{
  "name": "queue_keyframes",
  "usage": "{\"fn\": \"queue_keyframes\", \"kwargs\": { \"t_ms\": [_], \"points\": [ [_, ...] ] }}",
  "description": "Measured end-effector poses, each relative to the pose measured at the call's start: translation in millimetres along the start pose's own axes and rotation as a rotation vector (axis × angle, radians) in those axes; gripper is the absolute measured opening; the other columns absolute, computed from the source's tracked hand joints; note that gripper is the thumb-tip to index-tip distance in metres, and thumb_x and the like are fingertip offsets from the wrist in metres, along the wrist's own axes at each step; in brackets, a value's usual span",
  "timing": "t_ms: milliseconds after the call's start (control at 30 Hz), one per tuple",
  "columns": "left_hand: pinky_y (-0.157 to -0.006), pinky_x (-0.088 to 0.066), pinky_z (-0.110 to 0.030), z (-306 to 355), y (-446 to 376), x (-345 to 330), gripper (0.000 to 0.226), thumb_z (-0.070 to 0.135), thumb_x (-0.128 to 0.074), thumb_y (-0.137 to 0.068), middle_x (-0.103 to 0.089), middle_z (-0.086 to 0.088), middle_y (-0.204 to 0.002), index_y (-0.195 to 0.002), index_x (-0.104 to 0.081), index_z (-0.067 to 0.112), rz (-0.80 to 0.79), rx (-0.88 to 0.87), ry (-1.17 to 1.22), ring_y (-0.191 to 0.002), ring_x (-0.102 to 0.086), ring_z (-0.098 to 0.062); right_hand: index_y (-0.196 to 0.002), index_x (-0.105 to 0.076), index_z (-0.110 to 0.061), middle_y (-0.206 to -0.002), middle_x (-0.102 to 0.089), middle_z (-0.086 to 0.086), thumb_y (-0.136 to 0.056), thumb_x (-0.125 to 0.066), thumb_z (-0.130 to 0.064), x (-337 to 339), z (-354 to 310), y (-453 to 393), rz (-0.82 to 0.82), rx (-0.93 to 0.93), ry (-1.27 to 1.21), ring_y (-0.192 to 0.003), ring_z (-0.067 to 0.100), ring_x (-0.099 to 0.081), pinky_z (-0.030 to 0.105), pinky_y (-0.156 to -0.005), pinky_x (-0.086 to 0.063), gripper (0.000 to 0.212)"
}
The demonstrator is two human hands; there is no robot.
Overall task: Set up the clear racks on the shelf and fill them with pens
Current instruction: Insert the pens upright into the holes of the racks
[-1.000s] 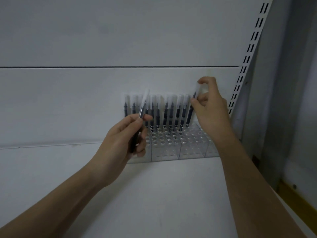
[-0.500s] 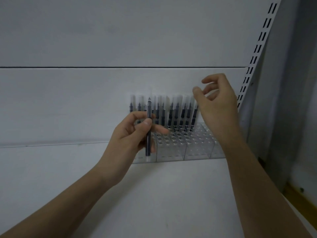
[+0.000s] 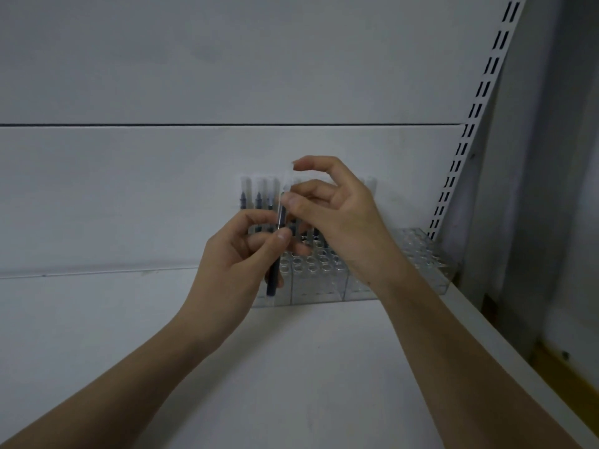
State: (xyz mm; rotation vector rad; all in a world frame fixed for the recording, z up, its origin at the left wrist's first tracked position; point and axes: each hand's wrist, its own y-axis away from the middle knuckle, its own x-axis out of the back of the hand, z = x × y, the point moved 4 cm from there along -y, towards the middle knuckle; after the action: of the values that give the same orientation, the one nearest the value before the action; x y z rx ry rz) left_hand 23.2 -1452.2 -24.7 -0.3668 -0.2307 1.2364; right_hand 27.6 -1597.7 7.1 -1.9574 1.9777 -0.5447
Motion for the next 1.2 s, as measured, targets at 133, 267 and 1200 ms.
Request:
{"fn": "queue_keyframes", "kwargs": {
  "t_ms": [133, 267, 1200],
  "points": [
    [-0.060, -0.048, -0.017, -3, 1, 2, 0.026, 0.043, -0.056, -0.090, -0.076, 0.006, -0.087, -0.107, -0.061, 0.024, 0.019, -0.085, -0.295, -0.067, -0.062, -0.007, -0.121, -0.057, -0.019, -0.089, -0.073, 0.006, -0.090, -0.070, -0.008, 6, -1, -2, 0.076, 0.000, -0.025, -0.080, 0.015, -0.070, 0.026, -0.074, -0.055, 0.036],
    [-0.086, -0.043, -0.024, -15, 0, 4, 0.048, 0.060, -0.043, -0.093, -0.065, 0.021, -0.112, -0.126, -0.061, 0.032, -0.089, -0.299, -0.941, -0.104, -0.057, -0.003, -0.118, -0.058, -0.029, -0.096, -0.074, 0.006, -0.091, -0.069, -0.010, 30, -2, -5, 0.277, 0.008, -0.015, -0.083, 0.021, -0.073, 0.049, -0.084, -0.059, 0.035],
    [-0.088, -0.051, -0.039, -40, -5, 9, 0.053, 0.050, -0.040, -0.087, -0.068, 0.004, -0.125, -0.127, -0.066, 0.028, -0.213, -0.446, -1.420, -0.114, -0.064, -0.022, -0.120, -0.051, -0.026, -0.087, -0.058, -0.010, -0.095, -0.060, -0.010, 89, 10, -5, 0.535, 0.097, 0.641, -0.077, 0.005, -0.062, 0.014, -0.062, -0.052, 0.031]
  ]
}}
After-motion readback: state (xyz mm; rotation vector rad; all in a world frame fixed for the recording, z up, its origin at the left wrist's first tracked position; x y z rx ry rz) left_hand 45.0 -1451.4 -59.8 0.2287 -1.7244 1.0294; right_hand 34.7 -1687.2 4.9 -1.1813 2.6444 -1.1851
